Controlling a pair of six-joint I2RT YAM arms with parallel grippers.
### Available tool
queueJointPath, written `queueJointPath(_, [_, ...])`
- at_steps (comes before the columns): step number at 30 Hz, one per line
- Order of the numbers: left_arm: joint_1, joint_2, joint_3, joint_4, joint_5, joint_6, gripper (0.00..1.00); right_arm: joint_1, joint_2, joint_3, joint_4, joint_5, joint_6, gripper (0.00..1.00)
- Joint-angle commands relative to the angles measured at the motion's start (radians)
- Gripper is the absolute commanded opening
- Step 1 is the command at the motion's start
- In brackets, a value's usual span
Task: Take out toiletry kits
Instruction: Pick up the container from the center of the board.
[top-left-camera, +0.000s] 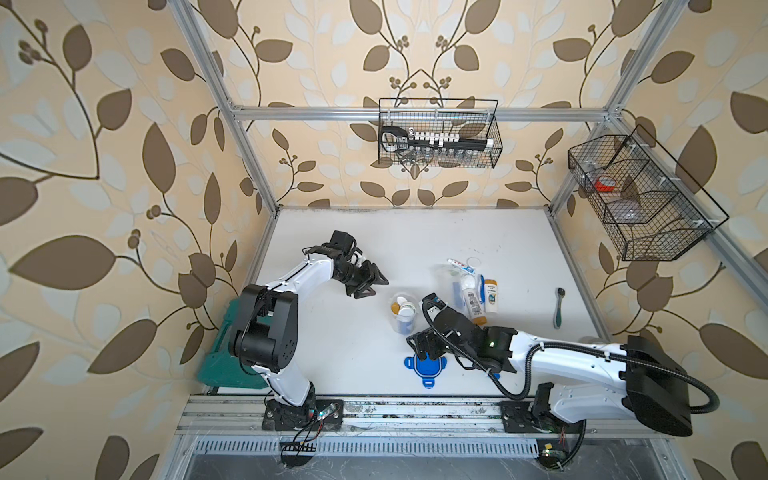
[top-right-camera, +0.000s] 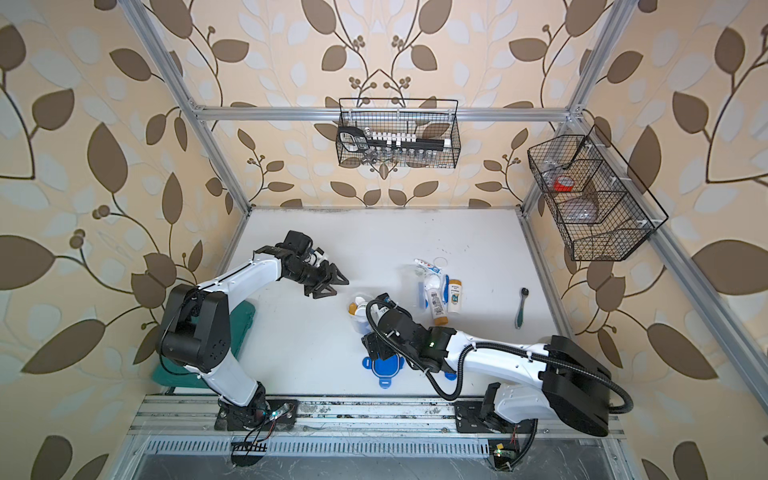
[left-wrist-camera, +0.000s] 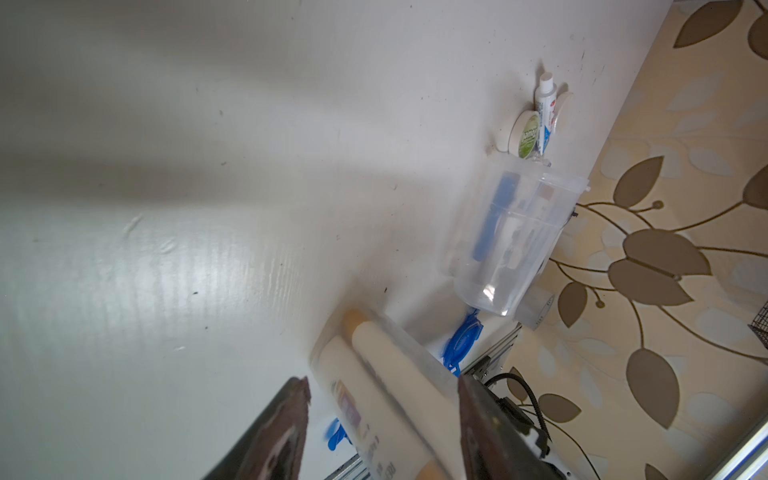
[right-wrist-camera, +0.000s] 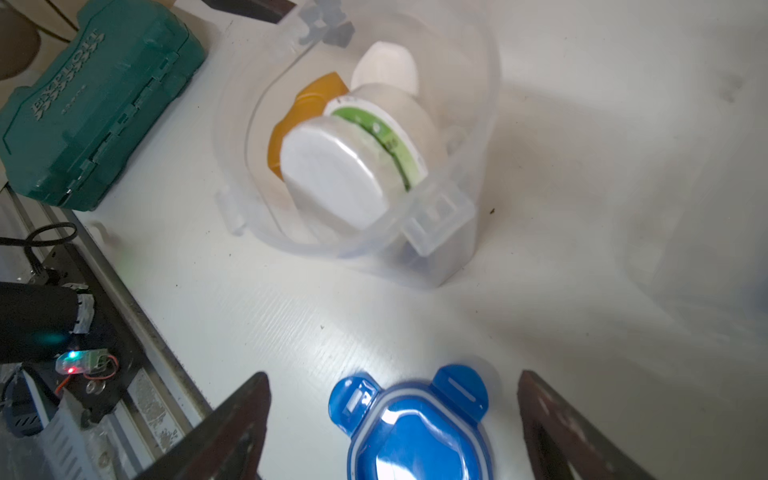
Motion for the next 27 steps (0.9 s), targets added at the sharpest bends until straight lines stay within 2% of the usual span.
queueJointPath(1, [-0.027, 0.037, 0.014, 0.04, 0.064, -0.021, 0.57, -0.003, 0.053, 0.041, 0.147, 0.061, -0.063, 0.92])
queueJointPath(4, [-0.047, 0.066, 0.017, 0.051, 0.072, -0.029, 0.56, -0.012, 0.111, 0.054, 0.196, 0.144, -0.09, 0.92])
queueJointPath(14, [-0.104, 0.119, 0.014, 0.058, 0.049, -0.045, 0.52, -0.022, 0.204, 0.035, 0.38, 0.135, -0.166, 0.92])
queueJointPath(19, [-0.114, 0.13, 0.007, 0.054, 0.041, -0.045, 0.51, -0.023, 0.249, 0.065, 0.386, 0.142, -0.185, 0.92])
queueJointPath(27, [-0.114, 0.126, 0.005, 0.047, 0.037, -0.035, 0.51, -0.025, 0.279, 0.105, 0.355, 0.119, -0.224, 0.85])
